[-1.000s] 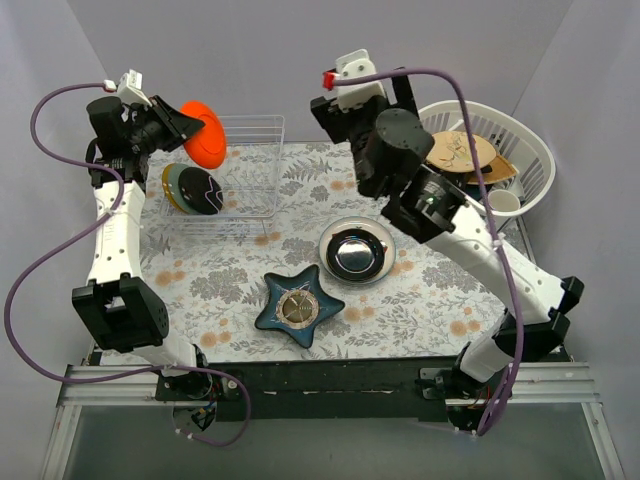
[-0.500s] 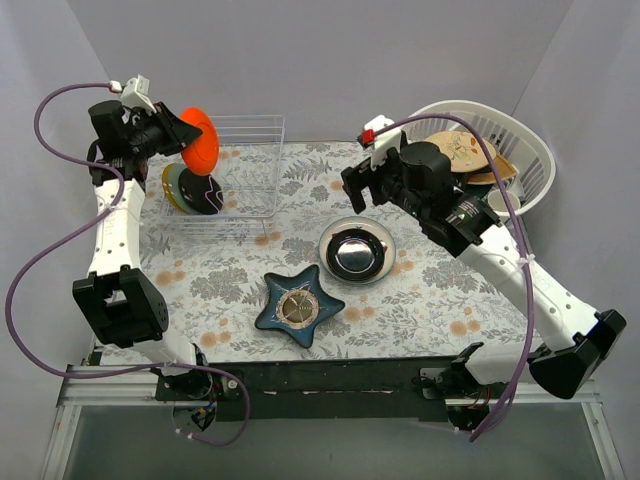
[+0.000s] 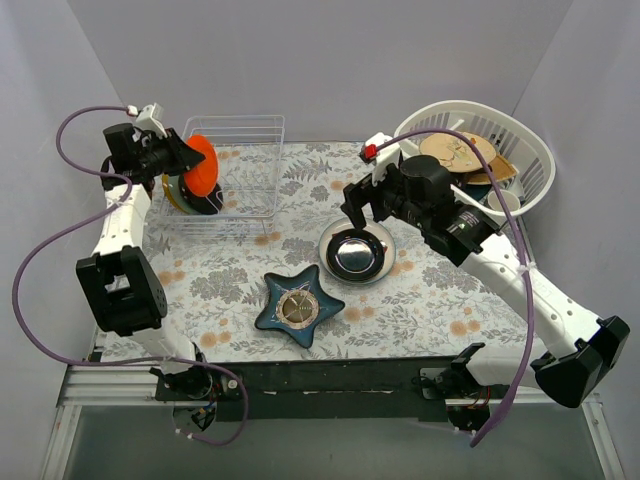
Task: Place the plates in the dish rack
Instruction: Insert the plate into the dish rack.
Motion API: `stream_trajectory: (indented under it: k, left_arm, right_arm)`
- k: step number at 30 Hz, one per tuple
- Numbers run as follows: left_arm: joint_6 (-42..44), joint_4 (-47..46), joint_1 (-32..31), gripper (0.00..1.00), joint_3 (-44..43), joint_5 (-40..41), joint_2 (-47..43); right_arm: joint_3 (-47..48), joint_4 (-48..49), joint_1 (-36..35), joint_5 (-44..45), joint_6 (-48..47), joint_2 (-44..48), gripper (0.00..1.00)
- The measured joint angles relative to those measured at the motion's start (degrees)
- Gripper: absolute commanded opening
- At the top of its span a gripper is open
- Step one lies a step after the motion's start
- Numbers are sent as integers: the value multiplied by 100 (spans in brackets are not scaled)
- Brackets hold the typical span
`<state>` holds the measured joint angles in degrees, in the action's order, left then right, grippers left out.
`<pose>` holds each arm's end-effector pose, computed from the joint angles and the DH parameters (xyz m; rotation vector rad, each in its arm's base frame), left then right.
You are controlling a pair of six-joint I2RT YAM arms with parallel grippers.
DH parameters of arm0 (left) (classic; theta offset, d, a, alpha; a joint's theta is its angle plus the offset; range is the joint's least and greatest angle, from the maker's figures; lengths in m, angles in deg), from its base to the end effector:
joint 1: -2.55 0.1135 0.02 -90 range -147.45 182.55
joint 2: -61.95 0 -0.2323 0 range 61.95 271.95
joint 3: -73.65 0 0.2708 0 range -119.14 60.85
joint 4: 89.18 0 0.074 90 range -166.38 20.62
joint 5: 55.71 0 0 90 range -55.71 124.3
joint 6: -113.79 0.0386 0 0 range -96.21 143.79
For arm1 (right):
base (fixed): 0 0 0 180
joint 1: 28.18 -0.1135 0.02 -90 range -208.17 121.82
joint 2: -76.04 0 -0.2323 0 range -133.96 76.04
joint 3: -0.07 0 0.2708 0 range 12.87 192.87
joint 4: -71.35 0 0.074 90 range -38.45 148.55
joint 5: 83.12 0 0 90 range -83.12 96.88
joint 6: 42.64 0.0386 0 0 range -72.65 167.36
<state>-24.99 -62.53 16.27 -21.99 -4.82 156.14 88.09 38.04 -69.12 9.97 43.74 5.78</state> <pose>0.3961 0.0716 0.3078 -0.6574 1.9594 -1.0683 0.2339 0.2002 0.3846 -0.6702 1.7363 0.4047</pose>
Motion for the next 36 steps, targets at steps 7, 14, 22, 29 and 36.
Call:
stream_trajectory:
  k: [7,14,22,29,36]
  left_arm:
    - [-20,-328,404,0,37,-481,732]
    - [-116,-564,463,0,37,-660,1078]
    - [-179,-940,452,0,37,-815,1241]
    - [-225,-1016,452,0,42,-802,1613]
    - [-439,-1150,442,0,116,-684,1792]
  right_arm:
    - [-133,0,7,-48,48,-109,98]
    - [-197,0,11,-4,44,-203,98]
    - [-208,-2,44,72,44,-223,98]
    - [-240,-7,50,127,42,-249,98]
    - [-240,-7,57,122,42,-260,98]
